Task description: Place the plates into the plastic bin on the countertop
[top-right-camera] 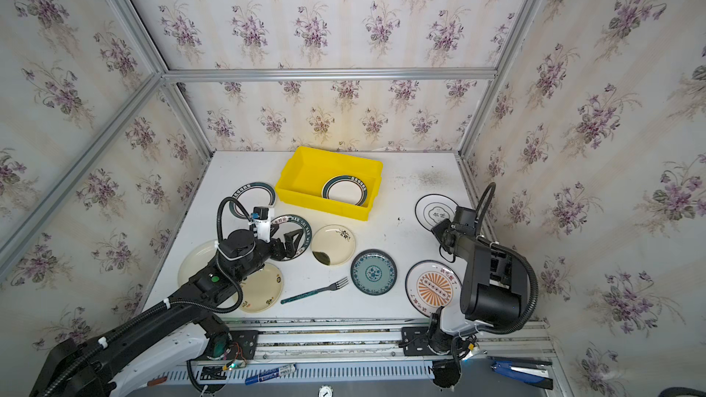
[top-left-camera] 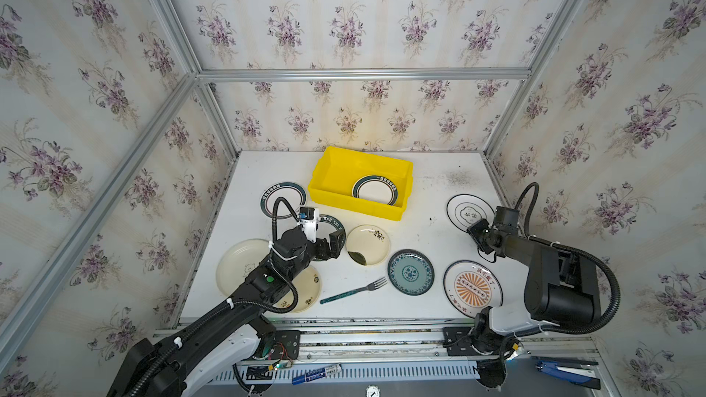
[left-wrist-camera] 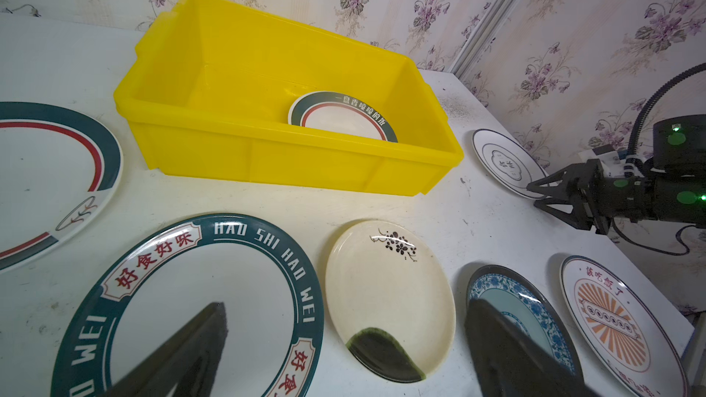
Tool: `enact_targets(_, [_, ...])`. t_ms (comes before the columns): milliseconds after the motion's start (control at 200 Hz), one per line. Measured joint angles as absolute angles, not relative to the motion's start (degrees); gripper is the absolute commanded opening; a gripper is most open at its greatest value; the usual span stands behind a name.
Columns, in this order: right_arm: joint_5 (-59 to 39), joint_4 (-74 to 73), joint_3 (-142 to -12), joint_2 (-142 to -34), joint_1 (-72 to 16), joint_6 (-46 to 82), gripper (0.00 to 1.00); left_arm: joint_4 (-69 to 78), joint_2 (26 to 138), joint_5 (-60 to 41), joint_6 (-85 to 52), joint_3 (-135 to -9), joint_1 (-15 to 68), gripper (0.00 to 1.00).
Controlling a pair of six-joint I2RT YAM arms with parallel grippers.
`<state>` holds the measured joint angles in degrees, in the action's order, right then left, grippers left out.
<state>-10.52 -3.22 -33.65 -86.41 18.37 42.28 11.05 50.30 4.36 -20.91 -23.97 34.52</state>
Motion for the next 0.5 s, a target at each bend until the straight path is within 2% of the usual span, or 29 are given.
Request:
enact_targets(180, [-10.9, -4.4, -33.6, -87.1, 18.3, 43.7, 0.33, 11.0, 50.2, 4.6, -20.9, -24.0, 34.5, 1.0])
enact_targets(505, [-11.2, -4.9, -33.8, -88.0, 18.3, 44.7, 0.23, 10.6, 49.6, 6.0, -20.1, -24.0, 34.5, 1.0])
